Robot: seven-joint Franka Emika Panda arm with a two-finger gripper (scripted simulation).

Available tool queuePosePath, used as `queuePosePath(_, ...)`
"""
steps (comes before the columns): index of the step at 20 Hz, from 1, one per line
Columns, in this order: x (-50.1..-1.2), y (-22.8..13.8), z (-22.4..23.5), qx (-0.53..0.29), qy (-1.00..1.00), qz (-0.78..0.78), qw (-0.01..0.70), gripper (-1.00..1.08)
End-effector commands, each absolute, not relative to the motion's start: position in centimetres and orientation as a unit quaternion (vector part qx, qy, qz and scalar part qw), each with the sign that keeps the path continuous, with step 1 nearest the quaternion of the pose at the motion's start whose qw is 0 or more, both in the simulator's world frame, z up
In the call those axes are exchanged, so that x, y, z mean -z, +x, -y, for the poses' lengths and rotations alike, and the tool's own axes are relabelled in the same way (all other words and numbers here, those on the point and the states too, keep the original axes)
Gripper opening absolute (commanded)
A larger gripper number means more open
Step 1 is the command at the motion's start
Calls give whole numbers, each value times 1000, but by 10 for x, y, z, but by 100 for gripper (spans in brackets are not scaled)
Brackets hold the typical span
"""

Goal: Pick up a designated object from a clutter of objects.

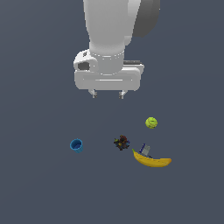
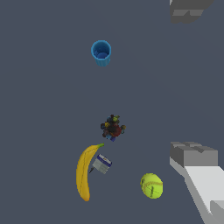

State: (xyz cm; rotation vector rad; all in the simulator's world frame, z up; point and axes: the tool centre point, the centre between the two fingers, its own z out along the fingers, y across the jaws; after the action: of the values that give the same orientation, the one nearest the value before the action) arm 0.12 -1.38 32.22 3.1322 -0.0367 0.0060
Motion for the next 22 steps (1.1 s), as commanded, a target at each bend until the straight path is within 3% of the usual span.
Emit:
queuePosePath(1, -322, 1, 14, -2, 1000, 12, 5, 100)
queuePosePath(22, -309, 8, 20, 10, 999, -30, 14, 100)
